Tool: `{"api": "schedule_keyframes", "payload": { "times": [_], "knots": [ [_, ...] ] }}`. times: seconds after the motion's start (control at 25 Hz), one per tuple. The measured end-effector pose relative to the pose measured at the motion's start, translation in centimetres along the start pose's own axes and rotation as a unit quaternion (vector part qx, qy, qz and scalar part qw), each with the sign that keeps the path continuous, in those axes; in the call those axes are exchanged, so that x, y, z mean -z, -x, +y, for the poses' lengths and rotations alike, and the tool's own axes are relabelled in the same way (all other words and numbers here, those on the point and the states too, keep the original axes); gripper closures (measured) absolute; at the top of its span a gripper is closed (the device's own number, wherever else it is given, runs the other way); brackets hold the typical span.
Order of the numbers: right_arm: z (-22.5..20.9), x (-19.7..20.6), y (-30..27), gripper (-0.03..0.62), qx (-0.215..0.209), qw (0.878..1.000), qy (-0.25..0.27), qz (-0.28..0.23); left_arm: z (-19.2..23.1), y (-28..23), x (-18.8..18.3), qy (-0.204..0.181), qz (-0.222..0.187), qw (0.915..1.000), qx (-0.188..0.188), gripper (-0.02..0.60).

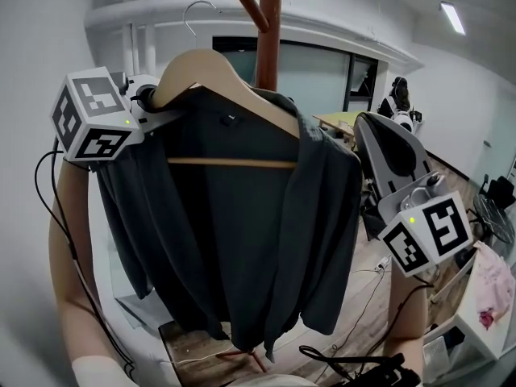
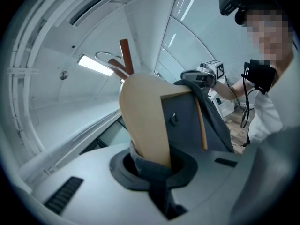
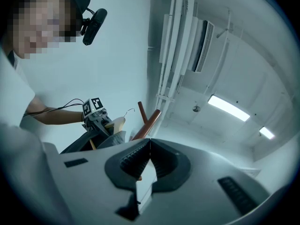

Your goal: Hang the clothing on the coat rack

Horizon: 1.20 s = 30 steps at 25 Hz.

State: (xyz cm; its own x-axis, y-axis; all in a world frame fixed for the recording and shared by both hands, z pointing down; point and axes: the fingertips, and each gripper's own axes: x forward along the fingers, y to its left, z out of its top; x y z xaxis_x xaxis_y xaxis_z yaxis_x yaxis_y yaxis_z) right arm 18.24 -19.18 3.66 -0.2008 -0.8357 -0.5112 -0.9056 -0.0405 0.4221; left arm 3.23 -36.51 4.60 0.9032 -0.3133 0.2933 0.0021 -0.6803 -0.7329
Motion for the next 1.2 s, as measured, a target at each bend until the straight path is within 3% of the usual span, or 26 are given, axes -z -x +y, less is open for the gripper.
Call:
{"api": "schedule_keyframes", "payload": {
  "times": [0.44, 1.2],
  "knots": [
    [-0.4, -2.8, 0.2, 0.572, 0.007, 0.999, 0.039, -0.02, 0.5, 0.1, -1.9, 0.007, 0.017, 0.9997, 0.017, 0.551],
    [-0.6, -2.4, 0.7, 0.574, 0.015, 0.998, 0.054, -0.007, -0.4, -2.4, -3.5, -0.009, 0.014, 0.9984, 0.055, 0.551]
  ]
}}
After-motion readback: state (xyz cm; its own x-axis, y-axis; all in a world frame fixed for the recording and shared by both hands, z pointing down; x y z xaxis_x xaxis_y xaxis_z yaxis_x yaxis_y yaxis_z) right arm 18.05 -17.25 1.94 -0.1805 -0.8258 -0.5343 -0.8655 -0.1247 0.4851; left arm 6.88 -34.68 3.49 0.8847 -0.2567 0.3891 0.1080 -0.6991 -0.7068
